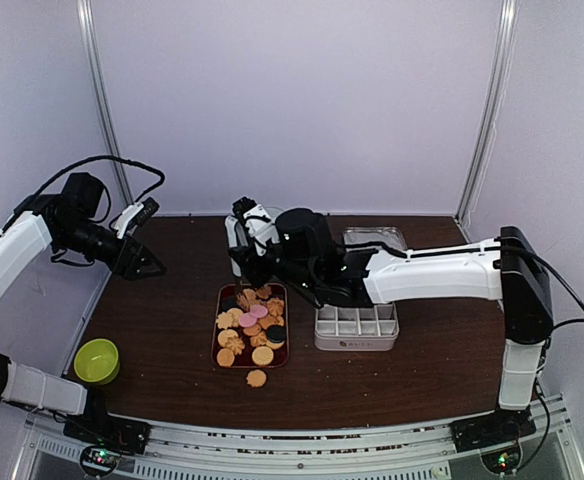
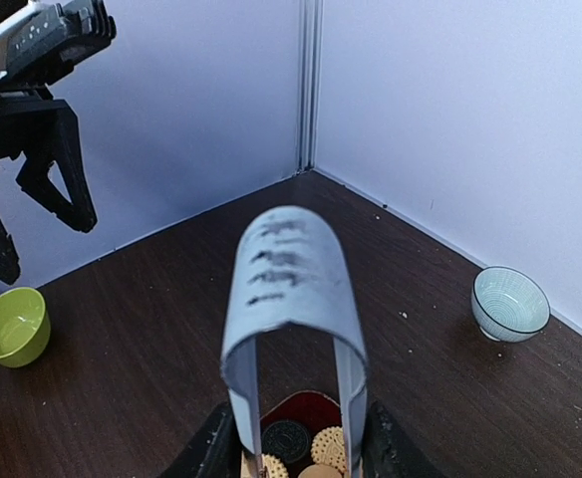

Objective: Pack the cookies
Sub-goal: Pick up the fake cookies from the plate.

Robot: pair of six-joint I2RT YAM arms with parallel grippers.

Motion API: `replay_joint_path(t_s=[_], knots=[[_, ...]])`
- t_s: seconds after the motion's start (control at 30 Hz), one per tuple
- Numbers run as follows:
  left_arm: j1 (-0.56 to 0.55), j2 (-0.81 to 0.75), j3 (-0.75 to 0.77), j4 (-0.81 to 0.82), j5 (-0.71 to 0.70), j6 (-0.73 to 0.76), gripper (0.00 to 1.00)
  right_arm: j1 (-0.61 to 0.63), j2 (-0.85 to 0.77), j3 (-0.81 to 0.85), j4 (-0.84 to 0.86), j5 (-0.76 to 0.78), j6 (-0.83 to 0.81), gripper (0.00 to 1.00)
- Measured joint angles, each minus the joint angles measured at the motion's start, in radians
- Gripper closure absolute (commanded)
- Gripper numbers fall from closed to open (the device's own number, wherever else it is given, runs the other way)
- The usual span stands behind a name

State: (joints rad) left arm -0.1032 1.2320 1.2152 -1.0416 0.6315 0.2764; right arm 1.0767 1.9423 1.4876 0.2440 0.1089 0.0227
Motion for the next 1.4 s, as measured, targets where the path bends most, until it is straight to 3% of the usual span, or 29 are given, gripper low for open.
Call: replay_joint_path(t_s=[0.33,0.63,0.9,1.4], knots=[[0.000,0.000,0.000,0.000,0.000,0.000,0.27,0.001,0.057,0.001,-0.008,0.000,0.012,0.64],[0.000,0.000,0.000,0.000,0.001,0.000,0.27,0.001,0.057,0.001,0.004,0.006,0.027,0.84],[0.000,0.000,0.000,0.000,0.001,0.000,0.27,0.004,0.052,0.001,0.001,0.035,0.005,0.93],[0.000,0.005,0.000,0.000,0.002,-0.001,0.27,-0.014,0.016,0.001,-0.017,0.079,-0.043,1.00]])
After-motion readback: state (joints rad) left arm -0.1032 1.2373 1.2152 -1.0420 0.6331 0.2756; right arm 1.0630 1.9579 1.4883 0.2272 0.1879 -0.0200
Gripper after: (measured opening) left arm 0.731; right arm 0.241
